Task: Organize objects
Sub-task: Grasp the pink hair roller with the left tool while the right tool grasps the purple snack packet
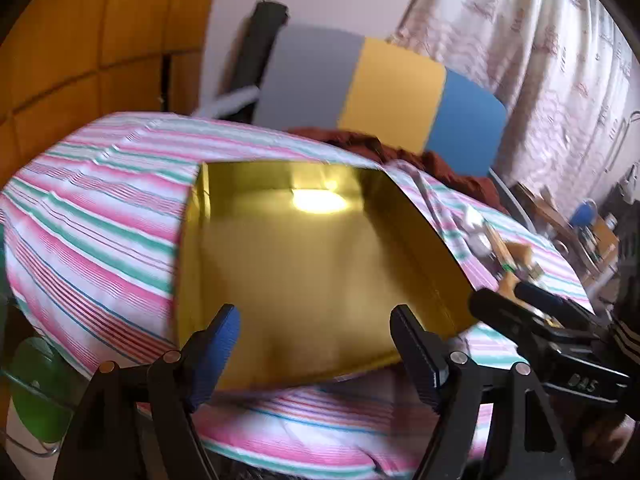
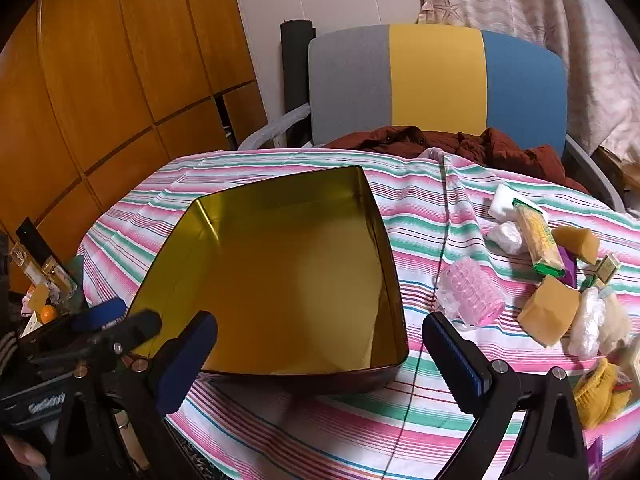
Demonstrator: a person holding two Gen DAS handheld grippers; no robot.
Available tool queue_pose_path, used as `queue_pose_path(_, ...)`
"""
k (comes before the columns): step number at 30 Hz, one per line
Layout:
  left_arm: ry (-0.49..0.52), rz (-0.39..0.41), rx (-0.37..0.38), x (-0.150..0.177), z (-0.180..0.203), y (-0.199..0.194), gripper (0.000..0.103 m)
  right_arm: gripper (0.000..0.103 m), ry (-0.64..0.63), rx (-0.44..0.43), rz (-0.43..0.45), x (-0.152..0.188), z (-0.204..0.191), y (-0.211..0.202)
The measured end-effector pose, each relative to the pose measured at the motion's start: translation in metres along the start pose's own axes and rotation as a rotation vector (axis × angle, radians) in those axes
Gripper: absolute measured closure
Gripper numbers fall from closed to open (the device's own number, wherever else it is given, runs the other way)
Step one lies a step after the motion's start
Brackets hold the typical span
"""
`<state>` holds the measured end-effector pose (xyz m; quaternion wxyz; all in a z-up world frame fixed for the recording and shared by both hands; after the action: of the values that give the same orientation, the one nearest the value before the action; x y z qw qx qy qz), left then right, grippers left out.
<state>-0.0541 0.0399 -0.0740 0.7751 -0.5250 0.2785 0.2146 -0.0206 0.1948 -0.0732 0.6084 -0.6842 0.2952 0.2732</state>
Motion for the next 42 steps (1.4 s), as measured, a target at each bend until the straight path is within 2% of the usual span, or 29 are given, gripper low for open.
queue_pose_path(8,0.075,-0.017,0.062,0.008,0.025,0.004,0.024,0.0,0.013,0.029,-0.043,0.014,0.014,-0.005)
queue_pose_path(14,0.099,-0.046,0.085,0.01,0.029,0.01,0.024,0.0,0.019,0.069,-0.1,0.027,0.048,-0.023)
queue_pose_path(17,0.139,-0.054,0.091,0.008,0.037,0.012,0.024,0.0,0.014,0.075,-0.136,0.031,0.07,-0.038)
queue_pose_path(21,0.197,-0.065,0.123,0.006,0.055,0.015,0.024,0.0,0.028,0.126,-0.162,0.033,0.107,-0.061)
queue_pose_path(26,0.289,-0.095,0.195,0.001,0.095,0.023,0.022,0.0,0.082,0.223,-0.206,0.048,0.157,-0.085)
queue_pose_path(30,0.352,-0.157,0.288,-0.007,0.148,0.039,0.021,0.0,0.154,0.301,-0.219,0.063,0.194,-0.097)
queue_pose_path(33,0.415,-0.182,0.287,-0.013,0.181,0.058,0.022,0.0,0.21,0.327,-0.227,0.073,0.214,-0.1)
queue_pose_path(35,0.502,-0.187,0.295,-0.015,0.204,0.071,0.021,0.0,0.241,0.334,-0.234,0.079,0.222,-0.1)
queue_pose_path(37,0.579,-0.227,0.293,-0.013,0.223,0.091,0.021,0.0,0.26,0.33,-0.236,0.084,0.226,-0.1)
queue_pose_path(42,0.684,-0.328,0.282,-0.007,0.242,0.133,0.016,0.0,0.293,0.272,-0.209,0.083,0.225,-0.098)
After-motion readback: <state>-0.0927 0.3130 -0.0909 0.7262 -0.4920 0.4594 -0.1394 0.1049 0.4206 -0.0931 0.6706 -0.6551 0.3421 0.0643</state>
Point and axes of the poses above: each gripper's, at about its wrist camera, not at the fingertips, and y roughly the way its jaws point, z to its right, x to its underside, the point moved 8 cm from there along y, roughly the way its jaws point, and after that the axes turned 4 degrees about -y, right-handed, at the moved point
